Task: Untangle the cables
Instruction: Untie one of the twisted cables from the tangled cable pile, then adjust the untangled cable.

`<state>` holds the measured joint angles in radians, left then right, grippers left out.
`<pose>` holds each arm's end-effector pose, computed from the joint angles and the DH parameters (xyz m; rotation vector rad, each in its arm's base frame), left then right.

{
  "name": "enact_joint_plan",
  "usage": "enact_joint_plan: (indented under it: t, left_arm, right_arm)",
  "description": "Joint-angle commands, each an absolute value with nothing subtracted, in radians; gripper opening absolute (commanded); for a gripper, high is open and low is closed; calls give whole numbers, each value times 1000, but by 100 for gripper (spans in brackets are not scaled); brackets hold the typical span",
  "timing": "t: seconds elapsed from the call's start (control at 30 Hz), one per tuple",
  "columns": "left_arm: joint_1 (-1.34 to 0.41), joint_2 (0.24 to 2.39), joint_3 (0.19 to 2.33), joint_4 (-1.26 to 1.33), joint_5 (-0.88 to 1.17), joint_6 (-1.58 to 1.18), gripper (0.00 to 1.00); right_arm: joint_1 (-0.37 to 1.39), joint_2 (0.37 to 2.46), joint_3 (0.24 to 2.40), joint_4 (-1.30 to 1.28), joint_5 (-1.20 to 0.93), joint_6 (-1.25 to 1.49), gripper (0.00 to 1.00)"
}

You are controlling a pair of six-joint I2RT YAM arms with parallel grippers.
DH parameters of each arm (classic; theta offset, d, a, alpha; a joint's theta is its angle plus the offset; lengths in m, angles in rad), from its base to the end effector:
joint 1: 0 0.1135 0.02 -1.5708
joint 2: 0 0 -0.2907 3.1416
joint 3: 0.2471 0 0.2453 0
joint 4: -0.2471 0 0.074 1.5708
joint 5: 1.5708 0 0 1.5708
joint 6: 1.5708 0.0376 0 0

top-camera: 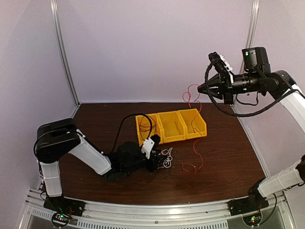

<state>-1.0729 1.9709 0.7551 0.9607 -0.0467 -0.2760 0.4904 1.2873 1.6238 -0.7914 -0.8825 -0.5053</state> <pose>0.1831 -0.3331 0.1509 0.7139 1.7853 -0.8925 0.1904 0.1346 0.4848 -1.3775 1.3800 0.8746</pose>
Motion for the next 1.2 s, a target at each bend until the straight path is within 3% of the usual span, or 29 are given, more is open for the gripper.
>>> enact_joint_plan:
  t: [0.0, 0.3, 0.67, 0.87, 1.17]
  left_arm:
    - [-1103, 1851, 742, 965, -30, -260, 47]
    - [-1120, 1689, 832, 876, -33, -285, 49]
    - [-1120, 1745, 999, 958, 79, -395, 48]
    - [-1120, 1780, 1119, 855, 115, -448, 48]
    - [-1109, 1822, 1223, 737, 70, -479, 33]
  right_arm:
    - [450, 1230, 1575, -798, -877, -512, 0]
    - [436, 1173, 1404, -770, -902, -512, 0]
    - [436, 1161, 1360, -746, -954, -486, 0]
    - [436, 1154, 1333, -741, -953, -487, 0]
    - [436, 1149, 1313, -735, -964, -487, 0]
